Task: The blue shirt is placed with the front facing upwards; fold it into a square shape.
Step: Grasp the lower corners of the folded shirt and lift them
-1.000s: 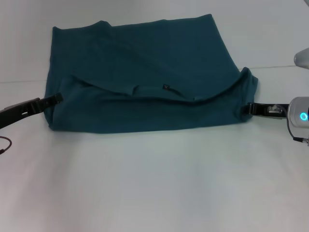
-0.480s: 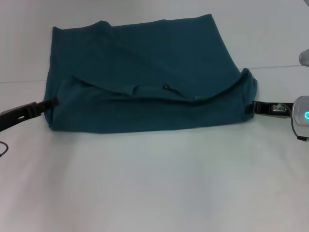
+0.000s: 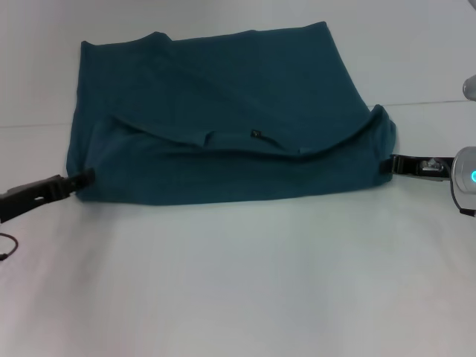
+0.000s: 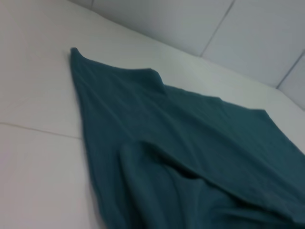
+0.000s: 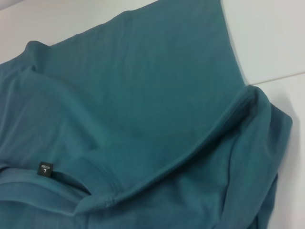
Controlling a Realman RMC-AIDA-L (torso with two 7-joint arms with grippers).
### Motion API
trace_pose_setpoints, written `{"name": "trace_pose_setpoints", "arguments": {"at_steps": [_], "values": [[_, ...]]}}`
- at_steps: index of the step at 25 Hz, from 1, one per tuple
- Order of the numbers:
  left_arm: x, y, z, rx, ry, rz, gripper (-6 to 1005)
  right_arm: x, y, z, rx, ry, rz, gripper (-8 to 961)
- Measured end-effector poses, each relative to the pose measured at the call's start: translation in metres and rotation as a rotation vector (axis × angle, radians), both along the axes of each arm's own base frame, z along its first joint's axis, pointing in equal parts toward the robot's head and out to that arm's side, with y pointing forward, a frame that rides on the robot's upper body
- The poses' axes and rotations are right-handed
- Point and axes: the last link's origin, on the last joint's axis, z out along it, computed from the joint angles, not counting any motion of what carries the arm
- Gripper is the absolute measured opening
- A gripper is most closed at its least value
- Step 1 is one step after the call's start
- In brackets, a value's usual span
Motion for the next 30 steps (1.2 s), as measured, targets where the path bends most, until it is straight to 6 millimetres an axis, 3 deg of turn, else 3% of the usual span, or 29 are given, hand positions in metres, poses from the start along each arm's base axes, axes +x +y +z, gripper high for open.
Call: {"name": "trace_pose_setpoints", "arguments": {"at_steps": [12,30], "values": [[0.014,0.008,-0.025,-0.029,0.093,-0.047,798,0.000,0.000,-0.001,-0.003,0.000,0.003,20],[0.013,0.015,-0.024,0.005,0.151,-0.028,799,0.001,-0.002,-0.003,0.000,0.003,-0.006,21]]}}
